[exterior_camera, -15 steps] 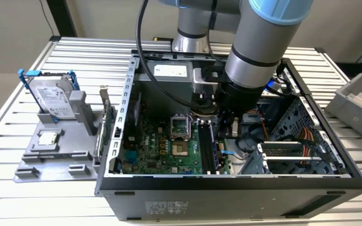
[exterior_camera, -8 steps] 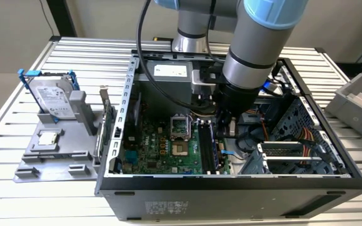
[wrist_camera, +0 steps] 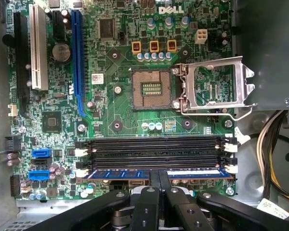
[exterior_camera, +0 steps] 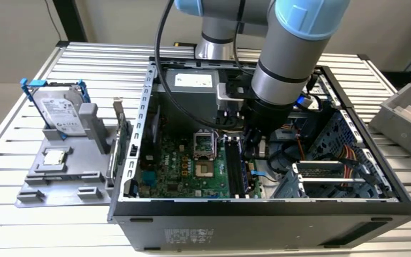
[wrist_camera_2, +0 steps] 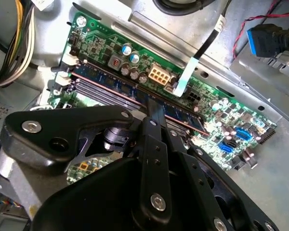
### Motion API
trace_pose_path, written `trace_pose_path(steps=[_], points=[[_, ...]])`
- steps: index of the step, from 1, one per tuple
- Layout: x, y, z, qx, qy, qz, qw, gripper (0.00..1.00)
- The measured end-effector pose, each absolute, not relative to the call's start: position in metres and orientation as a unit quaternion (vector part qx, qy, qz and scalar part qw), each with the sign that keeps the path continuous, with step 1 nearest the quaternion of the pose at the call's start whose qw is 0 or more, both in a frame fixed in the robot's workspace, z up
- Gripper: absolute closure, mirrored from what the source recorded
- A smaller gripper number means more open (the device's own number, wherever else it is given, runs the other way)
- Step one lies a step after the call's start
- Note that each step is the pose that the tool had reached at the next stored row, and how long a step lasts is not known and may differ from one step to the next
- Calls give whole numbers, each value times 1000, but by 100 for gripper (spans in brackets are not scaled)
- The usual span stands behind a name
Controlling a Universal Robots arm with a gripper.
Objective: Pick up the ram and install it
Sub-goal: 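Press down the ram until it locks into place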
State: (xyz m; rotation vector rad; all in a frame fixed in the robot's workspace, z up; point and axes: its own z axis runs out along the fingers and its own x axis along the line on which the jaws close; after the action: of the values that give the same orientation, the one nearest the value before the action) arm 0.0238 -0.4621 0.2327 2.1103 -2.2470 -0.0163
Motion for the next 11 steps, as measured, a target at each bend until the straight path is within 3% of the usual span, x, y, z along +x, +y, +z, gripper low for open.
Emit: trace_pose_path(steps=[11], points=[[25,-462,226,684,-729,-6,30,100]])
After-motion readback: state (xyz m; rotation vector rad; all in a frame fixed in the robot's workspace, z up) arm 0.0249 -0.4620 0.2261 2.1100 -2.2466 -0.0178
